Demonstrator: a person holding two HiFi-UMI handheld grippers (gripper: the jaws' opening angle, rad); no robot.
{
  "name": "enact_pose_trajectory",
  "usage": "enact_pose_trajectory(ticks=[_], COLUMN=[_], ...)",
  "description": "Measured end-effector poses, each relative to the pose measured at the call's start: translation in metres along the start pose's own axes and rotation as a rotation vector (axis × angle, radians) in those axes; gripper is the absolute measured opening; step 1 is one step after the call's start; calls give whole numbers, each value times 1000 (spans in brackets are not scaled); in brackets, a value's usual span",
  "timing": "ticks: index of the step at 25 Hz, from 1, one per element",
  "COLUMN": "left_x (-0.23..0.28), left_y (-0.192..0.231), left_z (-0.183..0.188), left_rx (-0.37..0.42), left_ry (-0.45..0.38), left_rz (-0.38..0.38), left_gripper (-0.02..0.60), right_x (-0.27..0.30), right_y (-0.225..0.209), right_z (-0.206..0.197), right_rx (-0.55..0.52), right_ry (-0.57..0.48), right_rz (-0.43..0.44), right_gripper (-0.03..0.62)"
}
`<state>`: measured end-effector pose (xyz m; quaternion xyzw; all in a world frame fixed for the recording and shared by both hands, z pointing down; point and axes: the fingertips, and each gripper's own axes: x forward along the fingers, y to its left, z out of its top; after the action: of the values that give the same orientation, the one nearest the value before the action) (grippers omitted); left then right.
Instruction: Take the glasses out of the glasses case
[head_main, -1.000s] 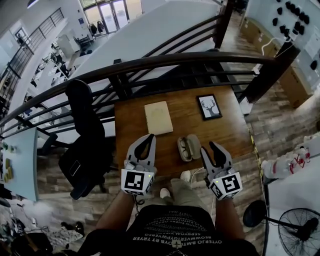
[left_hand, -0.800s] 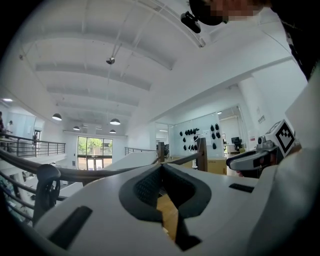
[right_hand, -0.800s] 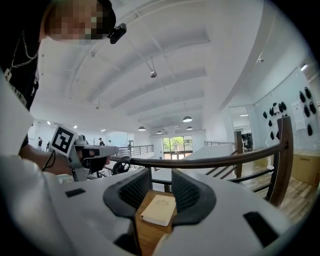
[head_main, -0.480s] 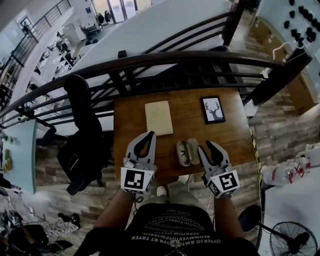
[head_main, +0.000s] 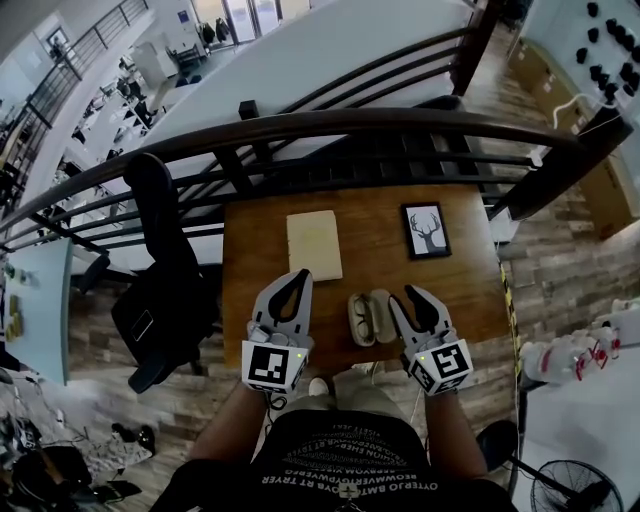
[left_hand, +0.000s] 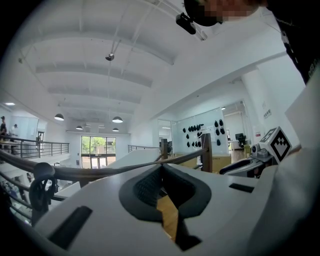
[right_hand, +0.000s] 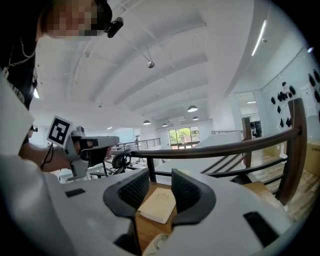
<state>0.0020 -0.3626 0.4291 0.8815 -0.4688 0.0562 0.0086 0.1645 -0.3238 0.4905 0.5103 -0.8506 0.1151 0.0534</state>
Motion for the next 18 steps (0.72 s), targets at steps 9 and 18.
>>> enact_pose_trajectory(ticks=[9,18], left_x=[12,13], left_y=[-3,-8], left_z=[-20,-43], left_rx=[-5,-11], left_ry=[19,54], left_rz=[1,-6], left_gripper=[26,26], right_x=[13,25], right_y=[-10,-13], right_z=[-44,-95], right_rx=[30,114], right_ry=[74,149], right_rz=[24,49], right_gripper=[123,124])
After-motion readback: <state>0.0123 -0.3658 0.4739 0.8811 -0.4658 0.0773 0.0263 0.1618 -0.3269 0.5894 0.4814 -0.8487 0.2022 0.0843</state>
